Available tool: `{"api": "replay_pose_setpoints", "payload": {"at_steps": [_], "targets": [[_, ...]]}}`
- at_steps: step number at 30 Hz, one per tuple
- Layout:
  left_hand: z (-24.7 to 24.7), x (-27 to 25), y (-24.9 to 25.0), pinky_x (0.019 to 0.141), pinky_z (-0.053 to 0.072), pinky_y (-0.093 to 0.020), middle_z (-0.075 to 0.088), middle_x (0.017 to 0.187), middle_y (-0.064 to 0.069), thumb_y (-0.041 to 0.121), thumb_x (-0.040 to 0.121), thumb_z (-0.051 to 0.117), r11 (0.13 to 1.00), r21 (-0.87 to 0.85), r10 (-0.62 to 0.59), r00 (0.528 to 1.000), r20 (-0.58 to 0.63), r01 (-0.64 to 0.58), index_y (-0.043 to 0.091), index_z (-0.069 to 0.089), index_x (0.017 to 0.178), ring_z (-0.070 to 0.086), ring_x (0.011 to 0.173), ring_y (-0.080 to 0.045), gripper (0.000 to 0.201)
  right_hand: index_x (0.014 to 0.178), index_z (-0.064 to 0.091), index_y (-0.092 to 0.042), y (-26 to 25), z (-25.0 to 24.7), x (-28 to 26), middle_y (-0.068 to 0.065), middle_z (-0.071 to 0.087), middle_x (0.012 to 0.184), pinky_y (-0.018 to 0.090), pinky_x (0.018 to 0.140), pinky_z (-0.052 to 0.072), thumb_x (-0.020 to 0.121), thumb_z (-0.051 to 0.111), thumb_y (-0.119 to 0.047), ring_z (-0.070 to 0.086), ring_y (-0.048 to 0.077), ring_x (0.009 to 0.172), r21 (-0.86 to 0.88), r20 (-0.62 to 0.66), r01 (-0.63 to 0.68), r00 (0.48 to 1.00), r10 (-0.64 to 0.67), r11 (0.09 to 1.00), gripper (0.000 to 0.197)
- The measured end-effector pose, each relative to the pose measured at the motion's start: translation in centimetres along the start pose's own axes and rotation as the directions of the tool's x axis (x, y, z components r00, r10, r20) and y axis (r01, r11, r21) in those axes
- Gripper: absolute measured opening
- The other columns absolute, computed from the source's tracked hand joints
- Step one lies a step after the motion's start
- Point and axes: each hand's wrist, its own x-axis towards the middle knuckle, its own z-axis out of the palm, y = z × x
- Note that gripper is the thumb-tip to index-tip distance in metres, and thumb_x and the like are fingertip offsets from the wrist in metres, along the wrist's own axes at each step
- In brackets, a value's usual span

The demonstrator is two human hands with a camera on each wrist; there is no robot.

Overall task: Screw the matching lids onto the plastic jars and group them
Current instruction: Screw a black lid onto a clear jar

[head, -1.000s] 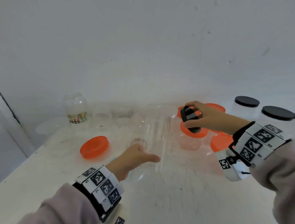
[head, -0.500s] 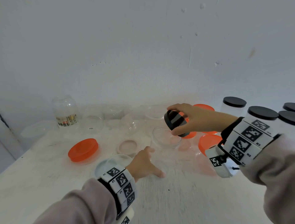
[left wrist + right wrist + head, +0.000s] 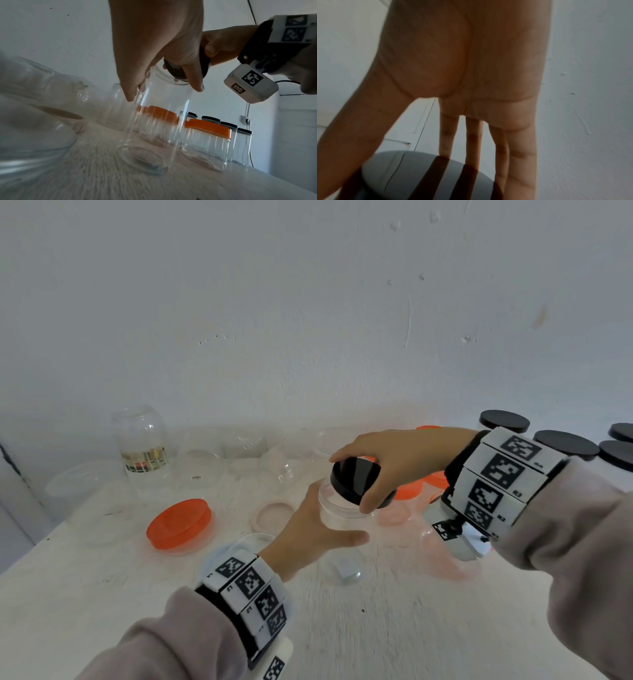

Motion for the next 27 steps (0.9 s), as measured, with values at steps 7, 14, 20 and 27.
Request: {"api": "replay_pose_setpoints", "payload": {"at_steps": [7, 14, 20, 27], "targets": [[0.3, 0.0, -0.2, 0.071, 0.039, 0.000, 0.052, 0.120, 0.023, 0.027, 0.063, 0.088, 1.000, 0.010, 0.024, 0.999, -0.046, -0.023, 0.040, 0.033, 0.127, 0.046, 0.101, 0.020, 0.086, 0.140, 0.035, -0.048, -2.0, -0.3, 1.2, -0.021, 0.036, 0.131, 0.031, 0.097, 0.037, 0.071, 0.081, -0.042, 0.035, 0.011, 0.127, -0.144, 0.113, 0.017, 0.994, -0.001, 0.989, 0.084], [0.2, 0.1, -0.1, 0.072, 0.038, 0.002, 0.050, 0.118, 0.027, 0.029, 0.062, 0.089, 0.999, 0.036, 0.031, 0.999, -0.045, -0.029, 0.044, 0.030, 0.126, 0.044, 0.100, 0.023, 0.089, 0.139, 0.036, -0.049, -2.6, -0.3, 1.6, -0.020, 0.036, 0.131, 0.035, 0.102, 0.039, 0.070, 0.082, -0.038, 0.036, 0.010, 0.125, -0.211, 0.143, 0.038, 0.990, -0.007, 0.977, 0.083], [0.2, 0.2, -0.2, 0.073, 0.034, 0.007, 0.048, 0.115, 0.032, 0.028, 0.062, 0.089, 0.997, 0.050, 0.057, 0.998, -0.040, -0.055, 0.052, 0.027, 0.119, 0.039, 0.096, 0.034, 0.088, 0.138, 0.038, -0.050, -2.8, -0.5, 1.7, -0.019, 0.036, 0.134, 0.034, 0.100, 0.040, 0.070, 0.083, -0.032, 0.036, 0.010, 0.124, -0.225, 0.182, 0.060, 0.983, -0.019, 0.972, 0.083], [0.3, 0.2, -0.4, 0.074, 0.036, 0.002, 0.049, 0.115, 0.031, 0.034, 0.060, 0.089, 0.996, 0.082, 0.051, 0.997, -0.059, -0.046, 0.047, 0.030, 0.127, 0.042, 0.098, 0.027, 0.090, 0.136, 0.040, -0.050, -3.1, -0.6, 1.6, -0.018, 0.039, 0.129, 0.039, 0.102, 0.042, 0.066, 0.083, -0.042, 0.039, 0.011, 0.124, -0.259, 0.155, 0.036, 0.988, 0.004, 0.965, 0.082]]}}
